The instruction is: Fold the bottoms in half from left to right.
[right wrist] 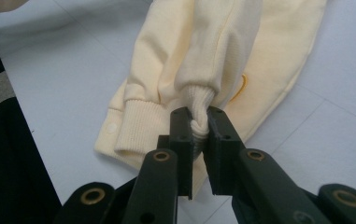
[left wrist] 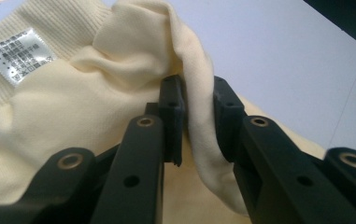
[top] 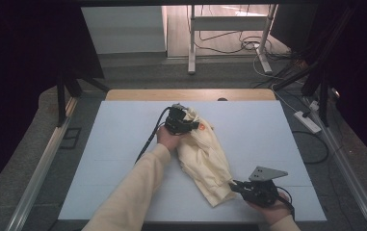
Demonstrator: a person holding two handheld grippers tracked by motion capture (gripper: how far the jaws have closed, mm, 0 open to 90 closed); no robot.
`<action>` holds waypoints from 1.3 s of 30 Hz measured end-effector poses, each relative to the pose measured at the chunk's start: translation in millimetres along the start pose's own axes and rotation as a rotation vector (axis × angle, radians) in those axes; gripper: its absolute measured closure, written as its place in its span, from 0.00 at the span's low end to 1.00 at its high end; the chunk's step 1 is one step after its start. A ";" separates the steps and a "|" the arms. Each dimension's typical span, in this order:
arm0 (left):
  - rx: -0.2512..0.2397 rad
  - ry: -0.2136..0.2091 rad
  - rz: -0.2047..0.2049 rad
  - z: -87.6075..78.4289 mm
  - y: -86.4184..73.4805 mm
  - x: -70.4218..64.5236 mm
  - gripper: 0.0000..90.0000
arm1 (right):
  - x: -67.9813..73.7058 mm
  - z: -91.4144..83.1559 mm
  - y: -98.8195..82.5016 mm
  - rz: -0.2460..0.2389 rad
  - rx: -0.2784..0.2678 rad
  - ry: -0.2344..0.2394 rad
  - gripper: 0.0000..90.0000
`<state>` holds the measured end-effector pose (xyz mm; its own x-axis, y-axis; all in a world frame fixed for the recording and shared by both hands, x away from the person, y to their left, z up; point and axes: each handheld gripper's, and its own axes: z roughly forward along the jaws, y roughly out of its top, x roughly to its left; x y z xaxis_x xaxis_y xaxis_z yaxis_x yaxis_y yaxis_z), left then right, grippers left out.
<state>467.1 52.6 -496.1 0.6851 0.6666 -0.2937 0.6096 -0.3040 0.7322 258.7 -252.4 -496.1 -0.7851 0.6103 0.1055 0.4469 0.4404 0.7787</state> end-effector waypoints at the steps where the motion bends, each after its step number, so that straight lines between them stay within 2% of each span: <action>1: -0.005 0.000 -0.001 -0.1 -0.2 -0.2 0.83 | -0.1 -0.1 0.0 0.003 -0.002 -0.001 0.91; 5: -0.025 -0.006 0.002 -2.2 0.4 -1.4 0.77 | -0.4 -0.2 -0.3 0.002 -0.001 0.000 0.91; 8: -0.054 0.023 0.006 -7.3 2.7 -4.7 0.57 | -0.5 -0.6 -0.7 -0.003 -0.002 -0.004 0.86; 12: -0.076 0.029 0.006 -18.0 4.3 -6.3 0.39 | -0.2 -3.1 -0.3 -0.021 -0.024 -0.044 0.61; 15: -0.086 0.023 0.006 -27.2 3.2 -7.1 0.37 | -0.6 -7.0 2.1 -0.014 -0.067 -0.077 0.50; 20: -0.079 0.022 0.029 -40.9 -3.3 -10.8 0.34 | -1.8 -8.4 3.9 -0.020 -0.087 -0.092 0.45; 27: -0.074 0.008 0.068 -58.1 -18.6 -17.8 0.34 | -6.4 -7.7 9.2 -0.018 -0.102 -0.106 0.44; 33: -0.064 0.003 0.109 -69.6 -32.0 -25.6 0.34 | -15.0 -5.2 11.4 0.006 -0.110 -0.092 0.45; 39: -0.050 -0.001 0.100 -78.7 -48.0 -31.1 0.34 | -20.5 -1.7 12.8 -0.012 -0.104 -0.103 0.46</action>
<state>385.1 100.1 -473.7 0.7421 0.6338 -0.2181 0.5174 -0.3348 0.7875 279.8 -260.4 -487.2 -0.7392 0.6725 0.0359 0.3868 0.3804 0.8400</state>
